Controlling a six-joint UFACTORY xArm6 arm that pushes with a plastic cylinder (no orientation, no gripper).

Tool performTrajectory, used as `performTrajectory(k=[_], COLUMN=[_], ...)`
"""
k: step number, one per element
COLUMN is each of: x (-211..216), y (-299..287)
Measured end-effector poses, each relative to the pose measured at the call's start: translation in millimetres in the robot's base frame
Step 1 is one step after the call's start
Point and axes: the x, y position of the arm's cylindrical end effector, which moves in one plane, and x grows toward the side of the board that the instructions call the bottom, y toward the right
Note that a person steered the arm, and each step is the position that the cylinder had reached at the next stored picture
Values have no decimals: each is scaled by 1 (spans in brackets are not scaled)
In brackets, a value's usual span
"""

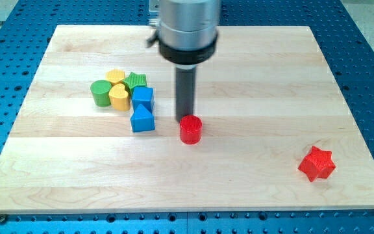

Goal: Move the red circle into the red star

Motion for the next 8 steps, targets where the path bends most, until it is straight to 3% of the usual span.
performTrajectory(k=[1, 2, 3, 4, 5, 6, 7, 8], x=[39, 42, 44, 57, 94, 93, 72, 58], y=[25, 114, 137, 87, 127, 167, 137, 154])
